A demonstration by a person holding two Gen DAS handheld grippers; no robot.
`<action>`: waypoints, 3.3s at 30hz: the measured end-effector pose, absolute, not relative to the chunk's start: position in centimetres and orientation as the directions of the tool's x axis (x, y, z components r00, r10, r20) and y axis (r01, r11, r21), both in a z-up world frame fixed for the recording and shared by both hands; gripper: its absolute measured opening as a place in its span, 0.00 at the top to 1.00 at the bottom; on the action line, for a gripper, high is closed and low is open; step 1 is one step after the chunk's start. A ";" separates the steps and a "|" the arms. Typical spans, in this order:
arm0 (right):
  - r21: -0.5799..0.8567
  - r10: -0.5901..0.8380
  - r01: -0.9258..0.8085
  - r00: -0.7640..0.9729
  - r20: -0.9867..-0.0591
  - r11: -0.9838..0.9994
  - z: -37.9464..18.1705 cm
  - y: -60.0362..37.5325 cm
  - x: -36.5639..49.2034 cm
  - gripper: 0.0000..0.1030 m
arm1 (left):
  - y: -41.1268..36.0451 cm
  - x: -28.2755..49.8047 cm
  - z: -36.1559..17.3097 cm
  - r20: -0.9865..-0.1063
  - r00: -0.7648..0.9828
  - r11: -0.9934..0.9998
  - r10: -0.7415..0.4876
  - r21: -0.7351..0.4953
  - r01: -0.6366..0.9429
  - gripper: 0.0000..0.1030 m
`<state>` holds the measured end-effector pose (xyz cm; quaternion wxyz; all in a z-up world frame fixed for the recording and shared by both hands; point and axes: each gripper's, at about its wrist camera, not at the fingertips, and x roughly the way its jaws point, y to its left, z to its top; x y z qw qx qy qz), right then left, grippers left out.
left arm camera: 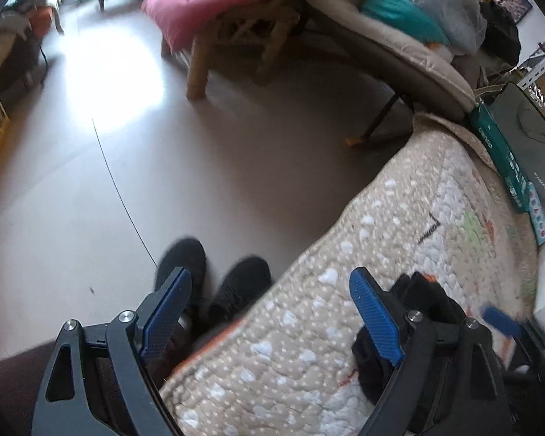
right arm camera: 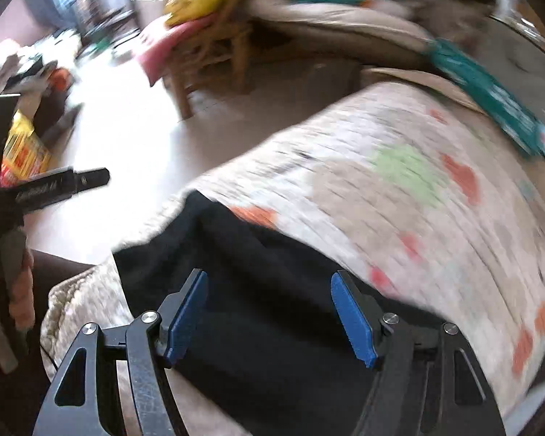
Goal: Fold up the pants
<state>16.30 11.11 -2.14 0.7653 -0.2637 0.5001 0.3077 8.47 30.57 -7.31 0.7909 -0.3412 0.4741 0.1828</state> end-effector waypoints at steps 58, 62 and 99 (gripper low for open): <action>0.125 0.351 -0.772 0.134 -0.927 0.624 -2.1 11.6 20.1 0.74 | 19.2 10.9 -5.3 -0.735 0.563 0.829 -0.377 -0.539 -0.148 0.82; 0.127 0.384 -0.753 0.176 -0.906 0.645 0.5 9.0 19.8 0.74 | 16.5 10.7 -2.1 -0.707 0.608 0.861 -0.361 -0.503 -0.074 0.82; 0.206 0.358 -0.370 0.409 -0.839 0.906 0.5 -12.9 12.9 0.63 | 2.8 9.2 -2.9 -0.808 0.486 0.942 -0.334 -0.300 0.149 0.44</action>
